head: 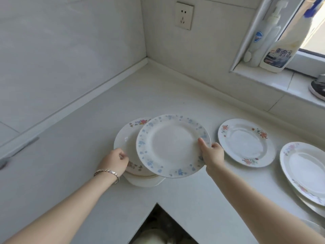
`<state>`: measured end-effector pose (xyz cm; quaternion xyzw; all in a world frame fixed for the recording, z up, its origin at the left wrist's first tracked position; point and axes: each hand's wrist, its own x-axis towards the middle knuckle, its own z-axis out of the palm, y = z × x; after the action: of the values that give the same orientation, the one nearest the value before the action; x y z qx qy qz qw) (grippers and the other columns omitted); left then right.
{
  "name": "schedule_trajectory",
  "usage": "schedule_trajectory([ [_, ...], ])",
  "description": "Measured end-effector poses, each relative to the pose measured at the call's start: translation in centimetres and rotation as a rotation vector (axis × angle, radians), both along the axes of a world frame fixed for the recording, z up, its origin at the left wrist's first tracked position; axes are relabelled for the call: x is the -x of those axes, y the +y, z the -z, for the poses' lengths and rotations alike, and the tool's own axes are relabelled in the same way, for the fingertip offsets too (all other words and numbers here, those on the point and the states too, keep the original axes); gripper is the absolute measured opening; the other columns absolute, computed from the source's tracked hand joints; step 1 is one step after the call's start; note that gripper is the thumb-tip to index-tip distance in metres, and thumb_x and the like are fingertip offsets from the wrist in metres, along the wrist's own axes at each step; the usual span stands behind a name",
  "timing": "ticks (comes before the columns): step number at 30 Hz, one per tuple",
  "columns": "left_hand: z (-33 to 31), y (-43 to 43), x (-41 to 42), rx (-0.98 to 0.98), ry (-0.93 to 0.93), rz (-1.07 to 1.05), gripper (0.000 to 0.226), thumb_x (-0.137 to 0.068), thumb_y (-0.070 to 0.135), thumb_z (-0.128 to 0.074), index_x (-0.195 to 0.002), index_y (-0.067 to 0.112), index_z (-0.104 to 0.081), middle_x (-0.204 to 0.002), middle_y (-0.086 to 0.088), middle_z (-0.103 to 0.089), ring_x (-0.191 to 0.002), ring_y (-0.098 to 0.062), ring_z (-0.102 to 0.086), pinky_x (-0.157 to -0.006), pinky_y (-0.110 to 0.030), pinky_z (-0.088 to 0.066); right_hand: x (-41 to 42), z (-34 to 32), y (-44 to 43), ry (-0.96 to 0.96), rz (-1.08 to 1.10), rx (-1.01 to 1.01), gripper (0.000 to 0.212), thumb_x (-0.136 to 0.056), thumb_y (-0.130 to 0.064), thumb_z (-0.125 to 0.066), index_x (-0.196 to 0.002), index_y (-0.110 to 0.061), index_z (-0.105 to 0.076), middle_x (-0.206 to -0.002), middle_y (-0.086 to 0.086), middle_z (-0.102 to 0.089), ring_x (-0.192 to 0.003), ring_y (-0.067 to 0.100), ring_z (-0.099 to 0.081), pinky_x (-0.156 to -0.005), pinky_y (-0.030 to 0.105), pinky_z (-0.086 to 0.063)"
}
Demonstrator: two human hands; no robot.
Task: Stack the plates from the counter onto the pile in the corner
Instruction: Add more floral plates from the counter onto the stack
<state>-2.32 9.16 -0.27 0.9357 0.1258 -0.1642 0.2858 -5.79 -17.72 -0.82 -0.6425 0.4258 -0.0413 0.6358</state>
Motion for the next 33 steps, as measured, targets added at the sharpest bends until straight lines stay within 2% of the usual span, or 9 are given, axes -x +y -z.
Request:
schedule_trajectory([
  [3,0.1,1.6,-0.6,0.025,0.012,-0.021,0.020,-0.084,0.017,-0.049,-0.067,0.027,-0.050,-0.095,-0.003,-0.070,-0.086,-0.028,-0.069,-0.083,-0.034,-0.054,-0.9,1.5,2.8,0.028,0.004,-0.003,0.028,-0.085,-0.029,-0.063,-0.069,-0.013,-0.045,-0.070,0.003,-0.052,-0.059,0.015,-0.050,-0.050,0.026,-0.039],
  [8,0.4,3.4,-1.8,0.024,0.009,-0.033,0.019,-0.085,0.017,-0.046,-0.068,0.026,-0.050,-0.090,-0.004,-0.072,-0.084,-0.028,-0.069,-0.082,-0.038,-0.056,-1.8,2.4,5.8,0.046,-0.011,0.045,0.026,-0.087,-0.028,-0.060,-0.076,-0.009,-0.046,-0.070,0.005,-0.052,-0.057,0.017,-0.050,-0.053,0.028,-0.040],
  [14,0.5,3.9,-2.9,0.032,0.008,-0.003,0.013,-0.086,0.017,-0.046,-0.081,0.027,-0.054,-0.091,-0.002,-0.072,-0.083,-0.027,-0.069,-0.079,-0.034,-0.055,-1.2,2.7,6.4,0.108,-0.208,0.382,0.029,-0.084,-0.039,-0.059,-0.090,-0.013,-0.049,-0.079,-0.001,-0.056,-0.073,0.020,-0.056,-0.065,0.036,-0.049],
  [17,0.5,3.8,-3.3,0.017,0.003,0.018,0.015,-0.086,0.017,-0.046,-0.078,0.026,-0.054,-0.086,-0.004,-0.072,-0.081,-0.028,-0.068,-0.077,-0.036,-0.056,-1.2,2.9,6.8,0.112,-0.234,0.458,0.034,-0.084,-0.037,-0.060,-0.101,-0.008,-0.050,-0.098,0.002,-0.052,-0.082,0.021,-0.052,-0.071,0.035,-0.046],
  [21,0.2,3.5,-3.6,0.018,-0.003,0.031,0.011,-0.086,0.020,-0.048,-0.080,0.026,-0.054,-0.081,0.000,-0.067,-0.080,-0.027,-0.068,-0.075,-0.033,-0.053,-2.2,3.1,7.9,0.054,-0.220,0.376,0.039,-0.089,-0.021,-0.055,-0.120,0.000,-0.045,-0.115,0.011,-0.047,-0.105,0.027,-0.051,-0.083,0.031,-0.040],
  [24,0.1,3.4,-3.7,0.021,-0.012,0.033,0.012,-0.086,0.019,-0.048,-0.078,0.027,-0.053,-0.084,-0.001,-0.068,-0.081,-0.027,-0.068,-0.076,-0.034,-0.054,-2.5,3.7,8.8,0.039,-0.258,0.279,0.057,-0.093,-0.020,-0.050,-0.143,-0.007,-0.026,-0.145,0.010,-0.039,-0.133,0.029,-0.039,-0.106,0.035,-0.035],
  [26,0.0,3.2,-3.6,0.030,-0.009,0.034,0.011,-0.087,0.019,-0.048,-0.081,0.025,-0.054,-0.087,-0.001,-0.068,-0.082,-0.026,-0.067,-0.077,-0.033,-0.053,-2.4,4.1,9.2,0.047,-0.295,0.276,0.065,-0.094,-0.023,-0.048,-0.148,-0.011,-0.015,-0.153,0.005,-0.027,-0.140,0.023,-0.029,-0.115,0.036,-0.027],
  [30,-0.2,2.2,-3.3,0.028,-0.005,0.085,0.008,-0.087,0.018,-0.049,-0.086,0.022,-0.055,-0.084,0.003,-0.063,-0.078,-0.024,-0.061,-0.073,-0.029,-0.049,-2.6,4.0,8.7,0.050,-0.314,0.251,0.055,-0.092,-0.022,-0.051,-0.141,-0.010,-0.028,-0.139,0.009,-0.045,-0.127,0.028,-0.046,-0.105,0.044,-0.041],
  [33,-0.5,0.3,-3.0,0.029,-0.020,0.161,0.008,-0.088,0.017,-0.049,-0.083,0.023,-0.053,-0.074,0.008,-0.056,-0.073,-0.021,-0.055,-0.058,-0.022,-0.040,-2.6,3.1,6.6,0.159,-0.408,0.174,0.049,-0.091,-0.027,-0.052,-0.135,-0.012,-0.037,-0.126,0.005,-0.055,-0.105,0.025,-0.058,-0.087,0.037,-0.048],
])
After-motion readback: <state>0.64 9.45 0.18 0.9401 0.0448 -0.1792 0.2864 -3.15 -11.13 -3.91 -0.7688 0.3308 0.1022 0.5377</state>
